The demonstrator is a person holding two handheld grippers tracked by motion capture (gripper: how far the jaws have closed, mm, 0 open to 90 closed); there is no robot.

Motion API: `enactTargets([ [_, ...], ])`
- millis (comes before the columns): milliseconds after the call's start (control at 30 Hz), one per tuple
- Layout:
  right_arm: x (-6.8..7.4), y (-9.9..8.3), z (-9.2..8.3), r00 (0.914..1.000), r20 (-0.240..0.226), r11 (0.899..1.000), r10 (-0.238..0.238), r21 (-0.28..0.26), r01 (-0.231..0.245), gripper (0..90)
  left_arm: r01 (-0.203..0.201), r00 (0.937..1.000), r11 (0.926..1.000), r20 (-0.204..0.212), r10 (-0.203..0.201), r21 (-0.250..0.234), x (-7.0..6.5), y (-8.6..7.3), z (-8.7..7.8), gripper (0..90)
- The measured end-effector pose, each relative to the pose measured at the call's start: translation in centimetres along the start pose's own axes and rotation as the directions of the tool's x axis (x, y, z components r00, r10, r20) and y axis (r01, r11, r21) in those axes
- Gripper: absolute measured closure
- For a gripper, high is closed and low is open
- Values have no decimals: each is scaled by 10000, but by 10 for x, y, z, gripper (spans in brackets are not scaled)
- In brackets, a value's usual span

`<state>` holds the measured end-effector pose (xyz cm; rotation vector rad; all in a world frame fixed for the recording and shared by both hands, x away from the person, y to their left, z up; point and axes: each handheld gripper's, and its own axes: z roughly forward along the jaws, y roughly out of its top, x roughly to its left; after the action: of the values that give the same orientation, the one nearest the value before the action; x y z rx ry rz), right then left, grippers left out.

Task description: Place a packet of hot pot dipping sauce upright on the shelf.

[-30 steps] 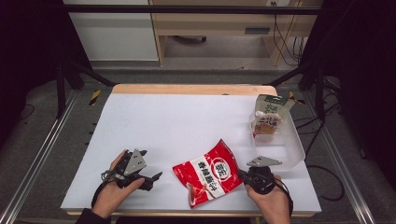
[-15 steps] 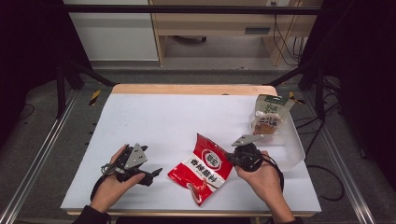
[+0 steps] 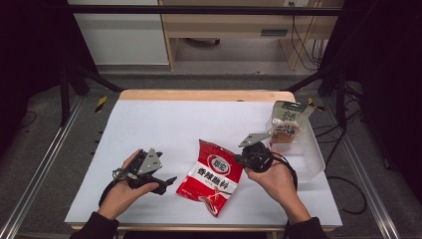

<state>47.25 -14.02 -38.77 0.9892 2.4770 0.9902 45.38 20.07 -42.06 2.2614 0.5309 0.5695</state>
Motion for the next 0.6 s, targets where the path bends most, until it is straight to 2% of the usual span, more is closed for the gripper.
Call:
enactTargets([
  [67, 2, 8, -1, 9989, -84, 9989, -465, -87, 464, 900, 20, 10000, 10000, 14, -20, 4, 3, 4, 2, 85],
  [100, 2, 8, -1, 9989, -84, 9989, -465, -87, 464, 900, 37, 10000, 10000, 31, -37, 7, 4, 6, 2, 85],
  [200, 6, 18, -2, 9951, -307, 9955, -936, -188, 931, 900, 35, 10000, 10000, -31, -35, -27, 10, 14, 3, 97],
  [333, 8, 25, -3, 9922, -461, 9930, -1155, -292, 1142, 900, 98, 9999, 9998, 58, -97, -186, 14, 21, 2, 114],
  [467, 12, 36, -6, 9851, -535, 9861, -1637, -380, 1618, 900, -66, 10000, 9994, -57, 64, -329, 19, 30, -1, 143],
  [600, 13, 43, -7, 9812, -536, 9820, -1853, -468, 1829, 900, -51, 9999, 9988, -114, 46, -477, 23, 35, -5, 167],
])
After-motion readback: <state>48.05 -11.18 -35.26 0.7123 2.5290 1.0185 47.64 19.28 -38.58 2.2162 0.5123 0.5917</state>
